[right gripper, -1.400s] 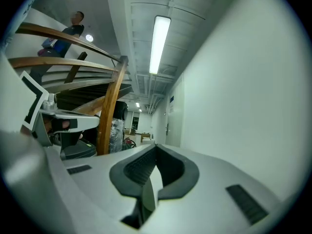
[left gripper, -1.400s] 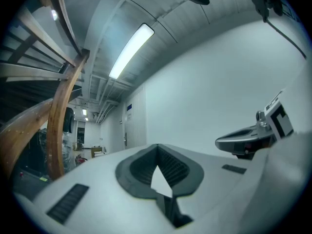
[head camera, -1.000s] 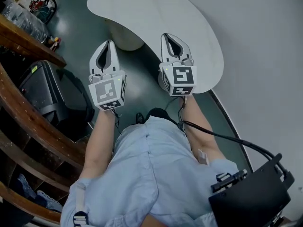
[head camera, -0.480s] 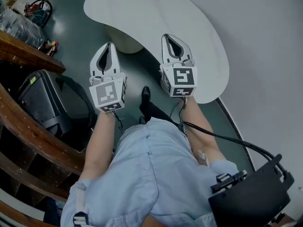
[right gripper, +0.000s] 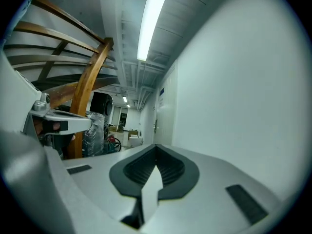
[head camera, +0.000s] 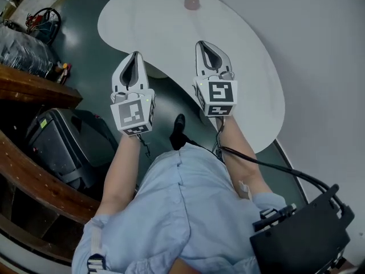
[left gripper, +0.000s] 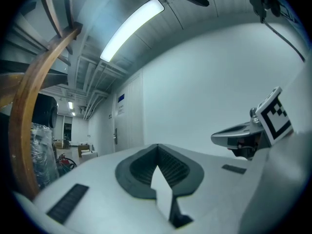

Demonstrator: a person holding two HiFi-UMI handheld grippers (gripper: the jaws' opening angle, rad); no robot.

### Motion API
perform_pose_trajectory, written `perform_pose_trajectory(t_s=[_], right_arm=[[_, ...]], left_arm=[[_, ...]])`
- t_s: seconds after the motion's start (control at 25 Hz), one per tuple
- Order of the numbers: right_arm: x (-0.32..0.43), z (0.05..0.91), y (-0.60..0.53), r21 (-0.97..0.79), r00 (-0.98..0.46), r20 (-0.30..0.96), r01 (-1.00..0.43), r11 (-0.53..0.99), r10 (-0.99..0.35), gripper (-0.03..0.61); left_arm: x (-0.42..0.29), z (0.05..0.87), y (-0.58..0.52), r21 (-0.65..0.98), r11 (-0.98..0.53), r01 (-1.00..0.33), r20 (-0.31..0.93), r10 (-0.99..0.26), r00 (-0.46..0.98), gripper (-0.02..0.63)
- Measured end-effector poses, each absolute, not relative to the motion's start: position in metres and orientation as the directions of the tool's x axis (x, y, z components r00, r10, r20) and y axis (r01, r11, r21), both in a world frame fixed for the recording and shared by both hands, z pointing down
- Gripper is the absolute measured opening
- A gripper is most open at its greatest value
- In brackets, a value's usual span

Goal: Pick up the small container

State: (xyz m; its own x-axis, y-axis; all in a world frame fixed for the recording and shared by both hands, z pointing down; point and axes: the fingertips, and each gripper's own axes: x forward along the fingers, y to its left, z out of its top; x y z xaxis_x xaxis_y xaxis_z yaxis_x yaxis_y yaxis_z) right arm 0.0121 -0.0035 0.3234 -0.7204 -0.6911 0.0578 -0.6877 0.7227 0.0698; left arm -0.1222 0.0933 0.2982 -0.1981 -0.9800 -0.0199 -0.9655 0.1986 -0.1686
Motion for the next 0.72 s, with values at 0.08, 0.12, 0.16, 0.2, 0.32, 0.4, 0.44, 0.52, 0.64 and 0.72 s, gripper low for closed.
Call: perform_pose_trajectory(t_s=[0.08,0.12,0.16,0.2,0.32,0.4,0.44,0.52,0.64,0.72], right_arm=[[0.004,0.319,-0.023,0.065,-0.714,0.053,-0.695,0.716,-0.698,0.000],[0.000,0.316,-0.032,0.061,-0.711,0.047,-0.699,0.712,-0.702,0.001],[-0.004,0.312,-0.041,0.059,-0.709,0.040,-0.702,0.710,-0.704,0.000],[-0.007,0.309,-0.048,0.058,-0.708,0.033,-0.703,0.709,-0.705,0.000],[-0.013,0.301,-0.064,0.061,-0.706,0.018,-0.706,0.705,-0.708,0.001],[-0.014,0.295,-0.074,0.055,-0.699,0.006,-0.714,0.698,-0.715,0.000],[-0.014,0.292,-0.078,0.051,-0.695,0.001,-0.718,0.694,-0.719,0.001],[-0.015,0.290,-0.084,0.047,-0.690,-0.004,-0.723,0.689,-0.724,0.000],[-0.017,0.289,-0.094,0.044,-0.683,-0.008,-0.730,0.682,-0.731,0.000],[-0.019,0.290,-0.100,0.043,-0.677,-0.005,-0.736,0.676,-0.736,0.000]], left_arm=[[-0.132,0.296,0.075,-0.173,0.193,-0.966,-0.019,-0.981,-0.192,0.000],[-0.136,0.293,0.066,-0.178,0.189,-0.966,-0.019,-0.982,-0.189,-0.002],[-0.139,0.291,0.057,-0.183,0.186,-0.965,-0.020,-0.982,-0.186,-0.002],[-0.143,0.288,0.050,-0.187,0.185,-0.965,-0.024,-0.983,-0.184,-0.002],[-0.150,0.277,0.031,-0.193,0.186,-0.963,-0.043,-0.982,-0.181,-0.002],[-0.150,0.271,0.019,-0.199,0.178,-0.964,-0.051,-0.984,-0.171,-0.002],[-0.150,0.270,0.015,-0.203,0.170,-0.964,-0.050,-0.985,-0.163,-0.001],[-0.149,0.270,0.008,-0.207,0.156,-0.966,-0.043,-0.988,-0.151,-0.002],[-0.150,0.271,-0.003,-0.205,0.142,-0.969,-0.037,-0.990,-0.137,-0.002],[-0.153,0.273,-0.012,-0.206,0.134,-0.969,-0.034,-0.991,-0.129,-0.002]])
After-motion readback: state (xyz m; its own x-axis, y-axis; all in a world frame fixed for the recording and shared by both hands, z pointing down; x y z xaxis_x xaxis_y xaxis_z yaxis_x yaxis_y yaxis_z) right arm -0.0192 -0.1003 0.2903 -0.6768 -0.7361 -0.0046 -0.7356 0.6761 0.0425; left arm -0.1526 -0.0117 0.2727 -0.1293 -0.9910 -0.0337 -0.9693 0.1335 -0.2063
